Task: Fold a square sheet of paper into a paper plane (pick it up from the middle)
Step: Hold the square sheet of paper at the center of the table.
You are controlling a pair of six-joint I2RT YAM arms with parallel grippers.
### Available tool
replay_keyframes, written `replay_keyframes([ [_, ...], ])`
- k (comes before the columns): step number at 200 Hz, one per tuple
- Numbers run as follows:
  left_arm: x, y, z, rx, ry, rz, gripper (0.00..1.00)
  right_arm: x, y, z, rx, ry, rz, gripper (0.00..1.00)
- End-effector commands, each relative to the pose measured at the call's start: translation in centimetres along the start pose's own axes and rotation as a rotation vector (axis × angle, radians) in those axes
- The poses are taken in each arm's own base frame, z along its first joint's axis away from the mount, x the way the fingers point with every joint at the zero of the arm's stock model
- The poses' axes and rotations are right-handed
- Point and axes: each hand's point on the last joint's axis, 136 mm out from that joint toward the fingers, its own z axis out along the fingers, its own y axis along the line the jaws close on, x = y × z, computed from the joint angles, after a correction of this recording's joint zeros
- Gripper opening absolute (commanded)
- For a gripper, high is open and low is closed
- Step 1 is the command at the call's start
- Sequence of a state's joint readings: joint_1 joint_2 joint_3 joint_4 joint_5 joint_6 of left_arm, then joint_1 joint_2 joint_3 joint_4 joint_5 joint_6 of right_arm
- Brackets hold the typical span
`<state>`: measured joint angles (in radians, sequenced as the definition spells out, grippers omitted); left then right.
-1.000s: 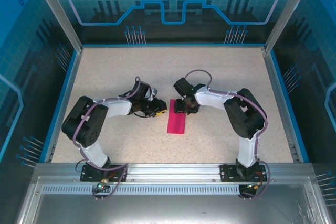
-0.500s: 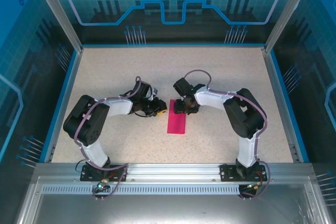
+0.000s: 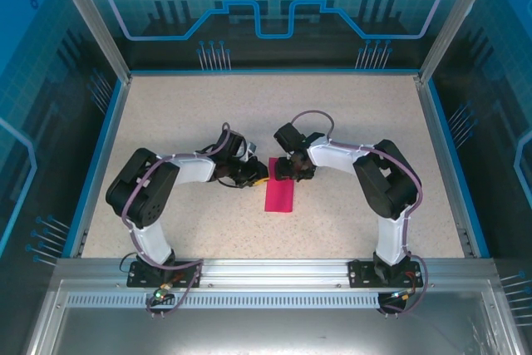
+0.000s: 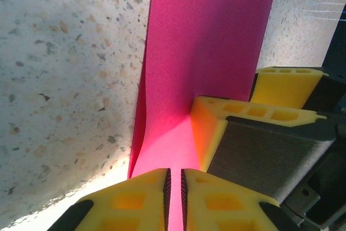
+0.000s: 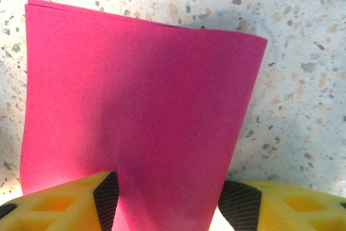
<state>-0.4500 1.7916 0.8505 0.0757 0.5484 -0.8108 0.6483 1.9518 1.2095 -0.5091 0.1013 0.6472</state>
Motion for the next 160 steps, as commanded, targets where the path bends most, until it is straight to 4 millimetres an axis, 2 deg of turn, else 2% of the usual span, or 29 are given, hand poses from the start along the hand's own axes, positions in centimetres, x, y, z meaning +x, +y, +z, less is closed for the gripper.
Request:
replay_keyframes([
  [1, 0.2, -0.9, 0.6, 0.027, 0.034, 0.022, 0.13, 6.7, -5.2, 7.9, 0.162, 0.22, 0.002, 0.63],
  [48, 0.3, -1.2, 1.1, 0.032, 0.056, 0.032, 0.07, 6.8, -5.3, 8.0, 0.159, 0.227, 0.018, 0.63],
  [80, 0.3, -1.1, 1.4, 0.03, 0.063, 0.031, 0.07, 6.8, -5.3, 8.0, 0.158, 0.227, 0.016, 0.63],
  [160, 0.3, 1.2, 2.3, -0.048, 0.062, 0.002, 0.03, 6.9, -5.1, 8.0, 0.149, 0.231, 0.014, 0.63],
])
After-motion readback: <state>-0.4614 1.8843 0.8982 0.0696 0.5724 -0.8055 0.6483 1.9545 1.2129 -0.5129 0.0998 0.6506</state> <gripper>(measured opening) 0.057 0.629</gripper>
